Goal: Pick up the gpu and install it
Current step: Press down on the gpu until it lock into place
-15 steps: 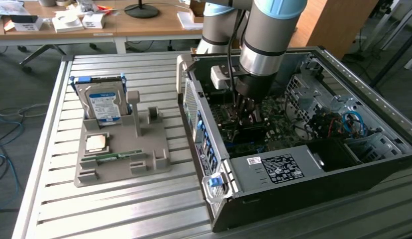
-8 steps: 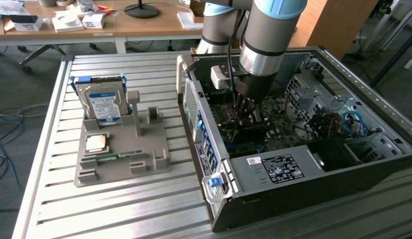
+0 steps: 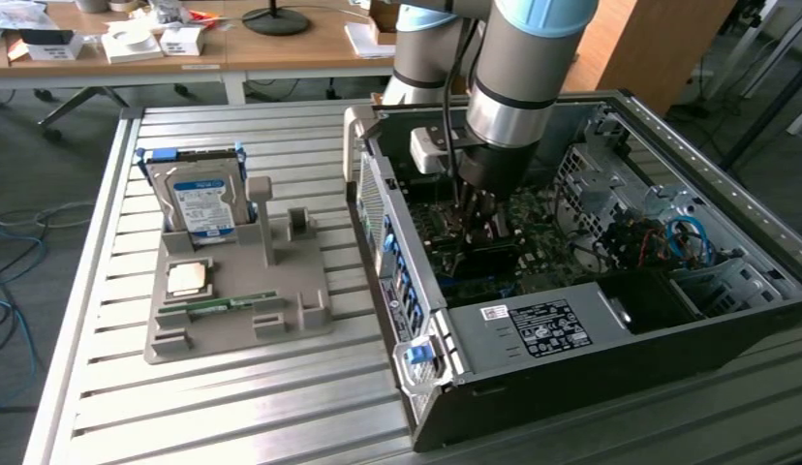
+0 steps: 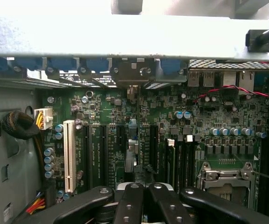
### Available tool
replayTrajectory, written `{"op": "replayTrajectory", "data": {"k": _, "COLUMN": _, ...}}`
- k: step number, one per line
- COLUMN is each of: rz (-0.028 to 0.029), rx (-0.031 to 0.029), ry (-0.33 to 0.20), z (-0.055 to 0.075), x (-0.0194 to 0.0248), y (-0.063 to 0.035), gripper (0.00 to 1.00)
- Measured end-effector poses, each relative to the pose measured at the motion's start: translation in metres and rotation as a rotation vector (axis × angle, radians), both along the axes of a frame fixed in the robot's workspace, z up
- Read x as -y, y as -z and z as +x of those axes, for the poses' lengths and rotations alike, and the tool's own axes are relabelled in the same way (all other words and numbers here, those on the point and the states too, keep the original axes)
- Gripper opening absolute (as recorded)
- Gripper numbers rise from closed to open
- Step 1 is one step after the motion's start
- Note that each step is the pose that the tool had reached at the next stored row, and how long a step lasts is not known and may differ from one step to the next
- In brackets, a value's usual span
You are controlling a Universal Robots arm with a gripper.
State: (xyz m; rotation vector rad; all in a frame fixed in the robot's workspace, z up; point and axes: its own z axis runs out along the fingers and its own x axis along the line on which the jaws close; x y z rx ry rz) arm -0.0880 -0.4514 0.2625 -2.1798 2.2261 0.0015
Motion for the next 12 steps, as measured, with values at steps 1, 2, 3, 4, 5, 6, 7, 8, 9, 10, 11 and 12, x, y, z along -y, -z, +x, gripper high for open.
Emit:
{"op": "replayTrajectory", "data": {"k": 1, "rz": -0.0009, "rx": -0.0006, "ry": 0.0, "z": 0.0, "x": 0.0001, "y": -0.0015, "gripper": 0.11}}
{"op": "replayTrajectory", "data": {"k": 2, "rz": -0.0021, "rx": -0.0013, "ry": 0.0, "z": 0.0, "x": 0.0002, "y": -0.0031, "gripper": 0.11}}
{"op": "replayTrajectory", "data": {"k": 3, "rz": -0.0016, "rx": -0.0011, "ry": 0.0, "z": 0.0, "x": 0.0002, "y": -0.0041, "gripper": 0.11}}
{"op": "replayTrajectory", "data": {"k": 4, "rz": -0.0018, "rx": -0.0012, "ry": 0.0, "z": 0.0, "x": 0.0002, "y": -0.0052, "gripper": 0.11}}
{"op": "replayTrajectory", "data": {"k": 5, "rz": -0.002, "rx": -0.0014, "ry": 0.0, "z": 0.0, "x": 0.0002, "y": -0.0062, "gripper": 0.11}}
{"op": "replayTrajectory", "data": {"k": 6, "rz": -0.0021, "rx": -0.0014, "ry": 0.0, "z": 0.0, "x": 0.0002, "y": -0.0073, "gripper": 0.11}}
{"op": "replayTrajectory", "data": {"k": 7, "rz": -0.002, "rx": -0.0014, "ry": 0.0, "z": 0.0, "x": 0.0002, "y": -0.0081, "gripper": 0.11}}
{"op": "replayTrajectory", "data": {"k": 8, "rz": -0.002, "rx": -0.0013, "ry": 0.0, "z": 0.0, "x": 0.0002, "y": -0.009, "gripper": 0.11}}
{"op": "replayTrajectory", "data": {"k": 9, "rz": -0.002, "rx": -0.0013, "ry": 0.0, "z": 0.0, "x": 0.0002, "y": -0.01, "gripper": 0.11}}
{"op": "replayTrajectory", "data": {"k": 10, "rz": -0.0021, "rx": -0.0014, "ry": 0.0, "z": 0.0, "x": 0.0002, "y": -0.011, "gripper": 0.11}}
{"op": "replayTrajectory", "data": {"k": 11, "rz": -0.0021, "rx": -0.0013, "ry": 0.0, "z": 0.0, "x": 0.0002, "y": -0.0121, "gripper": 0.11}}
{"op": "replayTrajectory", "data": {"k": 12, "rz": -0.002, "rx": -0.0013, "ry": 0.0, "z": 0.0, "x": 0.0002, "y": -0.0132, "gripper": 0.11}}
